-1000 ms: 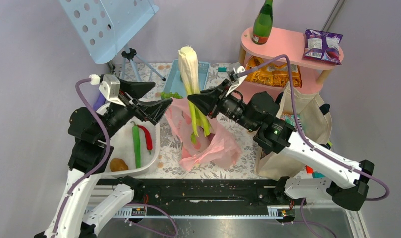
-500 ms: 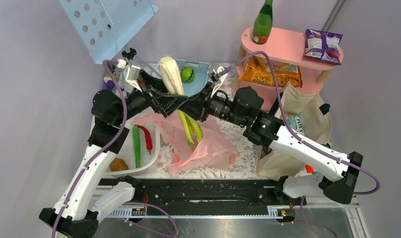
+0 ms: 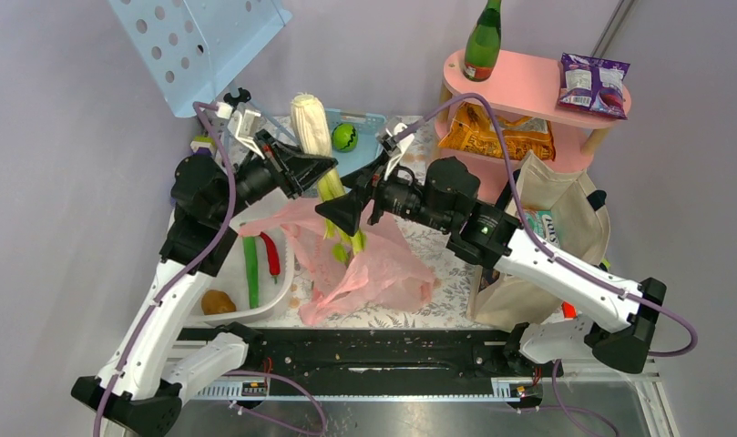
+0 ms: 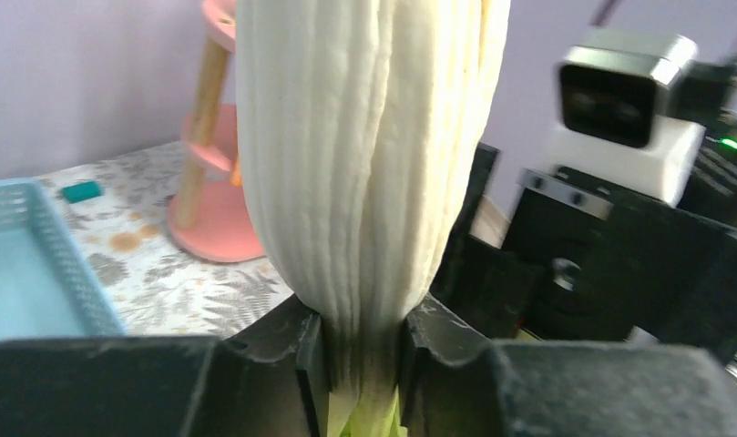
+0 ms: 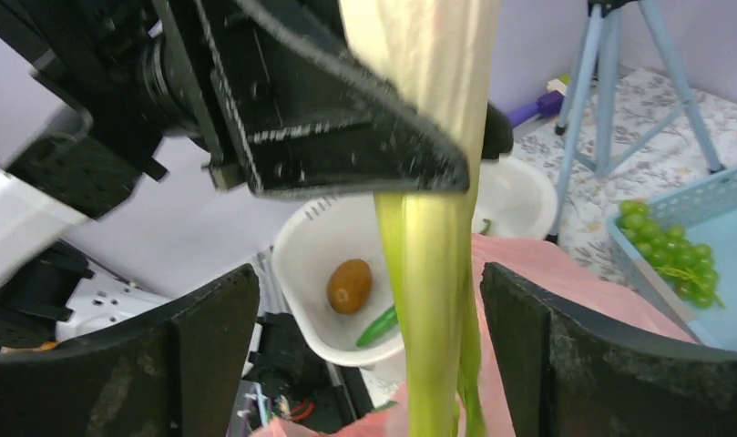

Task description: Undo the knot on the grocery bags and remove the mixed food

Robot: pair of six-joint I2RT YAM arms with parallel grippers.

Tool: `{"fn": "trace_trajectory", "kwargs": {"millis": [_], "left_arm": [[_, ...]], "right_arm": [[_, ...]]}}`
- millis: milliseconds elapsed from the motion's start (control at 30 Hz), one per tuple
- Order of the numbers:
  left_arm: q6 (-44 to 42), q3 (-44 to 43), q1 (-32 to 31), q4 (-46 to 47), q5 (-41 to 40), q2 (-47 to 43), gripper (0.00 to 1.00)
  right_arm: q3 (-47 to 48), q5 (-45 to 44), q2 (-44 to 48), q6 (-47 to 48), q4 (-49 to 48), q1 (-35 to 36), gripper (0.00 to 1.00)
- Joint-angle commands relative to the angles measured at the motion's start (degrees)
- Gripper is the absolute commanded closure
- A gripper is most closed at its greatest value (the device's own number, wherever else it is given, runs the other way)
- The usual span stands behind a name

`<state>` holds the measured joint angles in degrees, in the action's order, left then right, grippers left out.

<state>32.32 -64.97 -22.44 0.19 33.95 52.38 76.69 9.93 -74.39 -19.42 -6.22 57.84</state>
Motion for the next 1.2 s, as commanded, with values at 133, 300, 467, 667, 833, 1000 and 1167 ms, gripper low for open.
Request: {"fn": "trace_trajectory", "kwargs": {"millis": [133, 300, 467, 667, 833, 1000, 1167], "left_arm": [[-16.7, -17.7, 1.4, -23.9, -20.7, 2.7, 1.00], [-20.8, -23.2, 2.4, -30.1, -25.1, 2.8, 1.00], [-26.2, -31.7, 2.6, -41.2, -36.8, 3.4, 1.00], [-27.7, -37.4, 2.6, -58.7, -55.8, 5.8, 1.00], [-23.9, -34.7, 2.6, -67.3, -66.6, 6.8, 1.00], [-21.5, -26.8, 2.8, -68.0, -73.5, 7.5, 1.00], [-21.3, -19.2, 4.2, -63.5, -75.1, 8.2, 1.00]], "right_arm": [[-1.1, -10.3, 7.9, 7.9, 7.4, 0.3, 0.01], [-4.4, -16.2, 10.6, 8.3, 12.7, 0.3, 0.00], [-4.8, -13.9, 8.2, 7.4, 19.1, 0.4, 0.01], [-3.6, -7.5, 3.0, 7.2, 20.3, 2.3, 0.01], [-1.0, -7.0, -2.5, 9.1, 21.9, 4.5, 0.01], [1.4, -5.0, -7.0, 9.3, 24.3, 4.7, 0.13], [3.9, -13.8, -10.3, 6.6, 29.8, 4.7, 0.80]]}}
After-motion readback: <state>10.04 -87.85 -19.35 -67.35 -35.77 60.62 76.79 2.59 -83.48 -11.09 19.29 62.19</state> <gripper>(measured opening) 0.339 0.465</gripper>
